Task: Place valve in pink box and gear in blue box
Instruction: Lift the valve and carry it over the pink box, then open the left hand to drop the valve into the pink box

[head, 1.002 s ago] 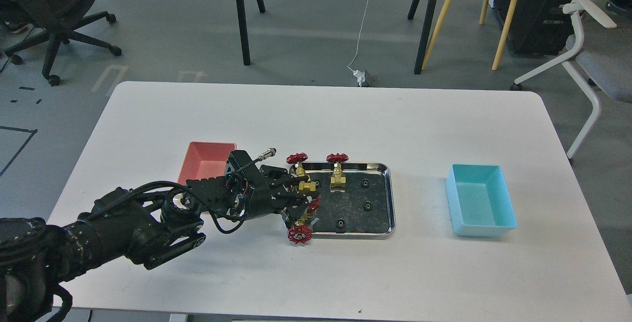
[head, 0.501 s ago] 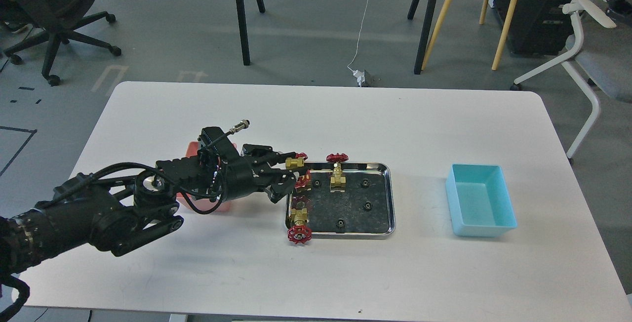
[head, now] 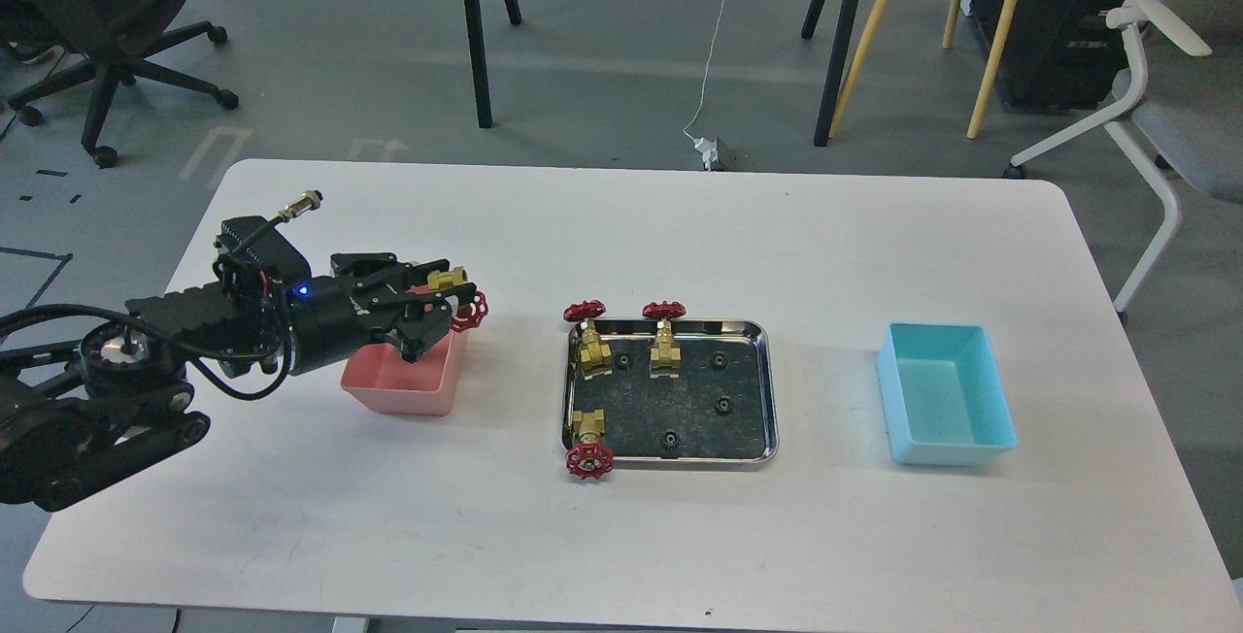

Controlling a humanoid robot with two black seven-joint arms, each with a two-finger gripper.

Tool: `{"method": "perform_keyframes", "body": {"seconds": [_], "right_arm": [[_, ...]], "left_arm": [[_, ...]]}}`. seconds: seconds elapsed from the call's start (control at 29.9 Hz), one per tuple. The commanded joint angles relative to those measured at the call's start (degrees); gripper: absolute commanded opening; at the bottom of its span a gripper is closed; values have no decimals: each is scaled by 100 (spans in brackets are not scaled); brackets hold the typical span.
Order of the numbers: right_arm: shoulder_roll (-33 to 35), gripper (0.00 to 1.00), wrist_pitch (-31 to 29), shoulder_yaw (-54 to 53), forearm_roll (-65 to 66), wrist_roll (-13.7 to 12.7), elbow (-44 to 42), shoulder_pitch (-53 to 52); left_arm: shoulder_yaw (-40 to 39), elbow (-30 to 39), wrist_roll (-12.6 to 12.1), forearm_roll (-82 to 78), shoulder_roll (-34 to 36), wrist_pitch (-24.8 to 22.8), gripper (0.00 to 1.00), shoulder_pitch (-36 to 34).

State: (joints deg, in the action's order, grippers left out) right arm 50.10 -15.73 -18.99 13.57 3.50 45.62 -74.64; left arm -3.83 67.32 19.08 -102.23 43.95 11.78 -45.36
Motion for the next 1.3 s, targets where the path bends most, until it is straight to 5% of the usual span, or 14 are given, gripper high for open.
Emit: {"method": "perform_keyframes", "body": {"seconds": [0.0, 0.53, 0.8, 1.14, 1.27], "right_arm": [[-114, 99, 8, 35, 5, -34, -97, -77], [-185, 99, 0, 62, 67, -34, -106, -68], [-246, 99, 0, 105, 93, -34, -115, -60], [-326, 99, 0, 114, 93, -34, -106, 2], [-519, 99, -18, 123, 102, 1, -36, 28]], "left_arm": [[14, -8, -1, 36, 149, -27, 15, 19], [14, -738, 43, 186, 0, 52, 17, 493], [-4, -949, 8, 967, -316, 307, 65, 529], [-433, -887, 16, 1346, -291, 368, 76, 485], [-1144, -896, 25, 1836, -273, 281, 92, 432]]}}
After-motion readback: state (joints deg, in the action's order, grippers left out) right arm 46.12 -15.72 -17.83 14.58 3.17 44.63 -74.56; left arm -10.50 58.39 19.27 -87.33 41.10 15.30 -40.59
